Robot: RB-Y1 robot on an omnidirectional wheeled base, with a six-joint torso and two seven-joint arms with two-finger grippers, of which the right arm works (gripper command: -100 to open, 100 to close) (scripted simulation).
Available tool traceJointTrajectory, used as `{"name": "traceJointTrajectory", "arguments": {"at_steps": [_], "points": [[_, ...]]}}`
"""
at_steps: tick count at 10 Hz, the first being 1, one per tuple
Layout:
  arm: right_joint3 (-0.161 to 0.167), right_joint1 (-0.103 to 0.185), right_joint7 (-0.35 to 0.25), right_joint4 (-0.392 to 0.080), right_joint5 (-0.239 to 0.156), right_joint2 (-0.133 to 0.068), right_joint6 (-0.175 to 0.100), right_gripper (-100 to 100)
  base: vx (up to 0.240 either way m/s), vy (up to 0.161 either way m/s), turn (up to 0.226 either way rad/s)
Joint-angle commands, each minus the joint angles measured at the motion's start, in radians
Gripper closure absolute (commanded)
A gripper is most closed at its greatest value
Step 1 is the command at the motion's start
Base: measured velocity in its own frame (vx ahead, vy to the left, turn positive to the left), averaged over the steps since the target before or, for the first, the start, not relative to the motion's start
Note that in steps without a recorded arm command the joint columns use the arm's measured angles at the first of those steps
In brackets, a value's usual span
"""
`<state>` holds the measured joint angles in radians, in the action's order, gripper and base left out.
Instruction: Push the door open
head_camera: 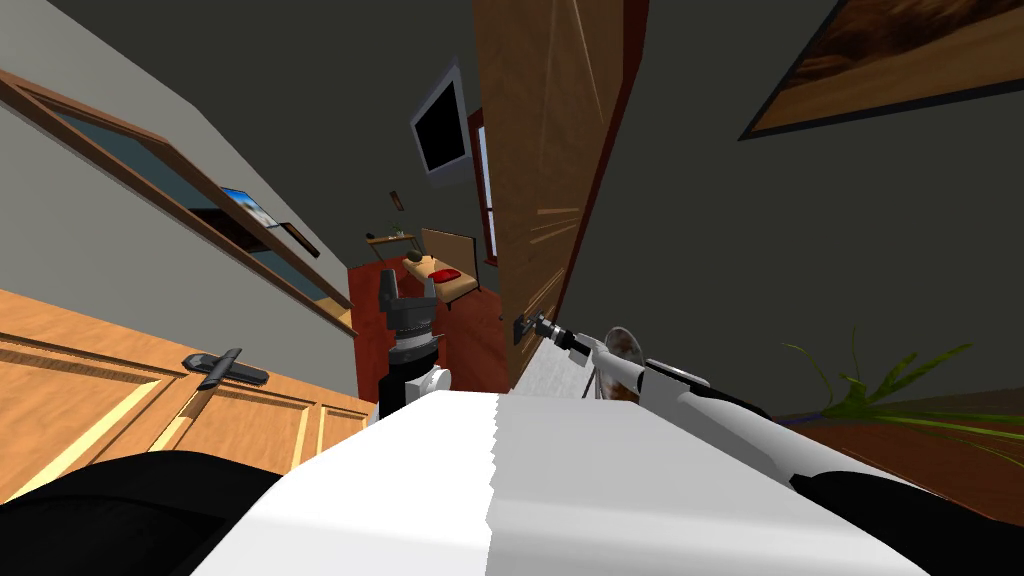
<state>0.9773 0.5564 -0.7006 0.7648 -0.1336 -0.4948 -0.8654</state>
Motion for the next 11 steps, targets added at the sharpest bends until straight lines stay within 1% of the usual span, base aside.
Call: {"name": "traceJointTrajectory", "arguments": {"at_steps": [1,3,4,5,8,11], "points": [[0.001,-0.004,-0.001,-0.001,0.0,-0.002,-0.002,100,-0.002,-0.007,0.005],[0.001,-0.004,-0.001,-0.001,0.0,-0.002,-0.002,100,0.0,0.0,0.0],[-0.028,0.0,0.018,-0.01,-0.001,0.015,0.016,100,0.04,0.105,0.004],[-0.048,-0.001,0.03,-0.017,-0.001,0.025,0.027,100,0.054,0.173,-0.008],[-0.085,-0.001,0.053,-0.029,-0.002,0.044,0.047,100,0.047,0.124,0.012],[-0.129,-0.002,0.08,-0.045,-0.004,0.066,0.072,100,0.06,0.108,0.012]]}}
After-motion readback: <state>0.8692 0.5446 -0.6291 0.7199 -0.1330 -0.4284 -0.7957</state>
